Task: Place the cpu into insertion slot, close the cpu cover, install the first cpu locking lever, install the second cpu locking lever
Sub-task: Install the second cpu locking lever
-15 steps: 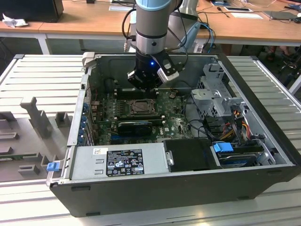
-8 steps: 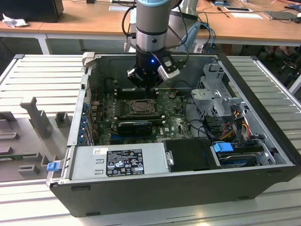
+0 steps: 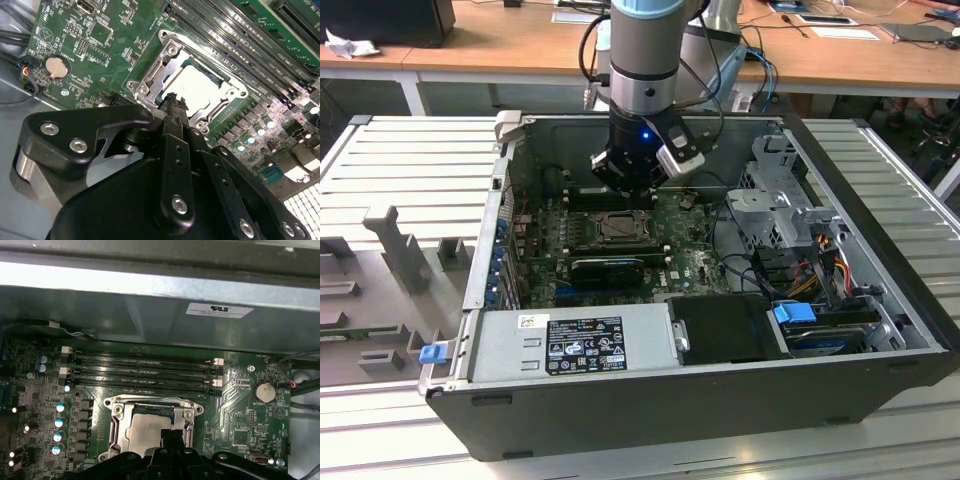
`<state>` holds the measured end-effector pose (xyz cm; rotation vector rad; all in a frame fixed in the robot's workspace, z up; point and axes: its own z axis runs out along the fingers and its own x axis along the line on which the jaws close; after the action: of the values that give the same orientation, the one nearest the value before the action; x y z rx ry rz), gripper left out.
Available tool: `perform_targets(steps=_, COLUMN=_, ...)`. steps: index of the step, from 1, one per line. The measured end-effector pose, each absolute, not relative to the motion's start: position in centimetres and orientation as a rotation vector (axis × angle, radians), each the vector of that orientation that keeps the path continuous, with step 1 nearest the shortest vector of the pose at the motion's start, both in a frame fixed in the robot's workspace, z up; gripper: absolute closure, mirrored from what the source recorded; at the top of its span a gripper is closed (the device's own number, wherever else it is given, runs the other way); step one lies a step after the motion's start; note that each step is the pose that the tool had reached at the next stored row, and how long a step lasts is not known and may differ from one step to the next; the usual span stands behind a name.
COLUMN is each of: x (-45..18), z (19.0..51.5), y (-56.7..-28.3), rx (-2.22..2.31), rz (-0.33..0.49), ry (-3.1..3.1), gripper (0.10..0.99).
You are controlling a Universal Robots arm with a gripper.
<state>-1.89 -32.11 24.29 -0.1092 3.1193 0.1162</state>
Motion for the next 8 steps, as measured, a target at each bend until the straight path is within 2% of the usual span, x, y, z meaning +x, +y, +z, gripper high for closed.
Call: perform_targets(steps=8, x=-1.91, z=25.23, y=-33.04, rx=-0.109, rz=0.116, ry=3.119, gripper=0.98)
